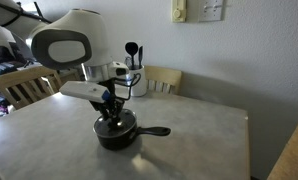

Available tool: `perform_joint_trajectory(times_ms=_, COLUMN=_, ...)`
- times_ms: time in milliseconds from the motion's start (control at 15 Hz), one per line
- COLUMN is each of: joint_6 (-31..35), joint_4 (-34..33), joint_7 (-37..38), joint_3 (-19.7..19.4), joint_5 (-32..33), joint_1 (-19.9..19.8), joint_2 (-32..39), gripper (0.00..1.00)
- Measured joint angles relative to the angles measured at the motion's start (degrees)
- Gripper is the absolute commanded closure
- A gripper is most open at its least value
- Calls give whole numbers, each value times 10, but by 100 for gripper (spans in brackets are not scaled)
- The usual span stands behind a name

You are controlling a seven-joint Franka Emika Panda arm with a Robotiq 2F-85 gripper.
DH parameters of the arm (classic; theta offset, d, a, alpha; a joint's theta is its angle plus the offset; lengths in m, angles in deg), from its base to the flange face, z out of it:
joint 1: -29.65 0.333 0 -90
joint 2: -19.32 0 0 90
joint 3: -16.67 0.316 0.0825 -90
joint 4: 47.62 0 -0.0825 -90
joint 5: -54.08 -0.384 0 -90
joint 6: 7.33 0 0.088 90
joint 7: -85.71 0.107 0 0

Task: Remove the lid from the black pot

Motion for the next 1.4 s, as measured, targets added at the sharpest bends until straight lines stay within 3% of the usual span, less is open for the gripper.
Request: perform_joint_trajectory(times_ms=1400, joint_6=17, joint_4=6, joint_7=1, joint_3=22, joint_5=2, joint_1=19, joint_2=-37, gripper=92)
